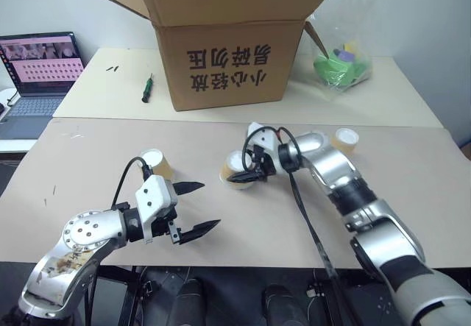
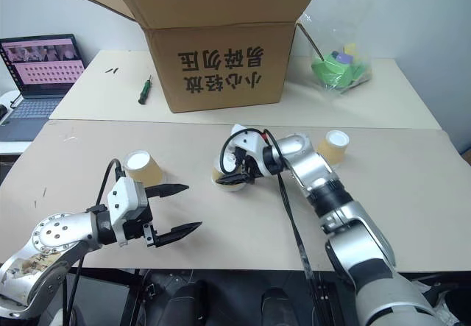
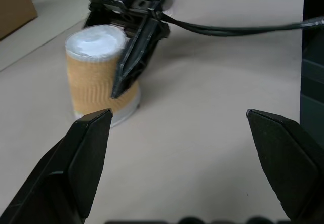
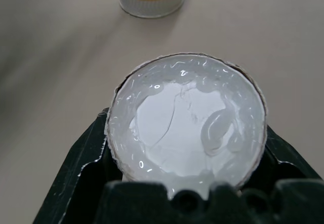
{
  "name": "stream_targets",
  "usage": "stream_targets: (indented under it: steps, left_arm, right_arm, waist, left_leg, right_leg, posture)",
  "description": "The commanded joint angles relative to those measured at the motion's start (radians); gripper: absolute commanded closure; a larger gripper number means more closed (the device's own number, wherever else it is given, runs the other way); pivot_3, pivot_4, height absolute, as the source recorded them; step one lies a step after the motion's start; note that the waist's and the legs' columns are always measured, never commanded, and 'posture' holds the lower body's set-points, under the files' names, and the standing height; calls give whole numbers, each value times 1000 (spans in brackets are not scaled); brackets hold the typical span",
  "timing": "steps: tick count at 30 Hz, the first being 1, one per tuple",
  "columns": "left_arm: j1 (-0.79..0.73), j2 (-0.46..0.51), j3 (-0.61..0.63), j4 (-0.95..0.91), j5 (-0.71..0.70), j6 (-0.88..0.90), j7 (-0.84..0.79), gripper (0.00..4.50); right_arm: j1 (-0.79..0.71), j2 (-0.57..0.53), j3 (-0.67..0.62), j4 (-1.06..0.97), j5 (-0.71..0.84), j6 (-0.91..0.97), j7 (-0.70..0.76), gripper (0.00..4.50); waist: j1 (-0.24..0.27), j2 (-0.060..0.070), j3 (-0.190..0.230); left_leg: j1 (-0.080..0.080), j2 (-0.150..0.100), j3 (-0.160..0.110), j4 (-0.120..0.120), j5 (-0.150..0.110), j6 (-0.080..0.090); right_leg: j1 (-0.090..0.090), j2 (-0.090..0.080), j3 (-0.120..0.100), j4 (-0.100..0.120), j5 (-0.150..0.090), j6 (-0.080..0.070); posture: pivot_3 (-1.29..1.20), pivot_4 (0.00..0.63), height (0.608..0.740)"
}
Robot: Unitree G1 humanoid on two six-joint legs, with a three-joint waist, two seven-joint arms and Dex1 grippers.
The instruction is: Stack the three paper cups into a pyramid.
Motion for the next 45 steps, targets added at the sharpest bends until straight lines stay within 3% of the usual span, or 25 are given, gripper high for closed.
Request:
stream_targets:
  steps: [1,4,9,12,19,22,26,31,37,45]
  left_arm:
    - [7,-7,15,-54,-8,4,20,0]
    - [11,-16,6,-71,-7,12,37,0]
    - [14,-19,11,-77,-10,21,45,0]
    - [15,-16,10,-77,-9,21,45,0]
    - [6,-12,12,-74,-14,26,40,0]
    - [2,-12,4,-66,-8,21,35,0]
    - [-3,-20,5,-49,-3,16,40,0]
    - [-10,-22,1,-41,-3,14,35,0]
    - [-23,-16,-1,-28,-3,10,16,0]
    - [-48,-17,5,-6,3,6,5,0]
  right_arm:
    - [-91,51,4,136,-57,-94,27,1580]
    - [-137,95,-5,229,-89,-144,26,1580]
    - [-153,118,-47,267,-96,-174,29,28]
    - [-147,106,-80,216,-71,-153,47,28]
    - [-14,-81,-204,-259,88,111,162,28]
    - [144,-267,-374,-550,236,345,143,28]
    - [459,-347,-575,-769,280,531,-72,28]
    - [656,-285,-600,-786,124,535,-417,28]
    - [584,-178,-622,-639,-18,478,-770,28]
    - [423,-87,-723,-489,1,397,-978,28]
  waist:
    - [-2,0,0]
    - [-11,0,0]
    - [-14,0,0]
    - [-15,0,0]
    - [6,1,0]
    - [27,0,0]
    - [34,-1,-1]
    - [8,-1,-1]
    - [-14,-1,-1]
    - [-11,-1,-1]
  left_leg:
    - [0,0,0,0,0,0]
    - [1,0,0,0,0,0]
    - [1,0,0,-1,0,0]
    - [0,0,0,-1,0,0]
    - [-1,0,-1,0,0,0]
    - [-3,0,-2,0,0,0]
    - [-3,1,-2,0,0,0]
    - [0,1,-1,0,0,-1]
    - [1,0,-1,2,1,-1]
    - [-2,0,-1,0,0,-1]
  right_leg:
    - [0,0,0,1,0,0]
    - [0,0,0,2,0,0]
    - [0,0,0,2,0,-1]
    - [-1,0,0,2,0,-1]
    - [-1,0,-1,2,0,-1]
    - [-1,0,-3,2,-1,-1]
    - [-1,0,-3,0,-1,-2]
    - [0,-1,-2,0,-2,-3]
    - [1,0,0,0,0,-2]
    - [-1,0,0,0,-1,-1]
  posture:
    - [0,150,705]
    - [0,150,705]
    - [0,150,705]
    - [0,150,705]
    - [0,150,705]
    - [0,150,705]
    - [0,150,705]
    - [0,150,705]
    - [0,150,705]
    - [0,150,705]
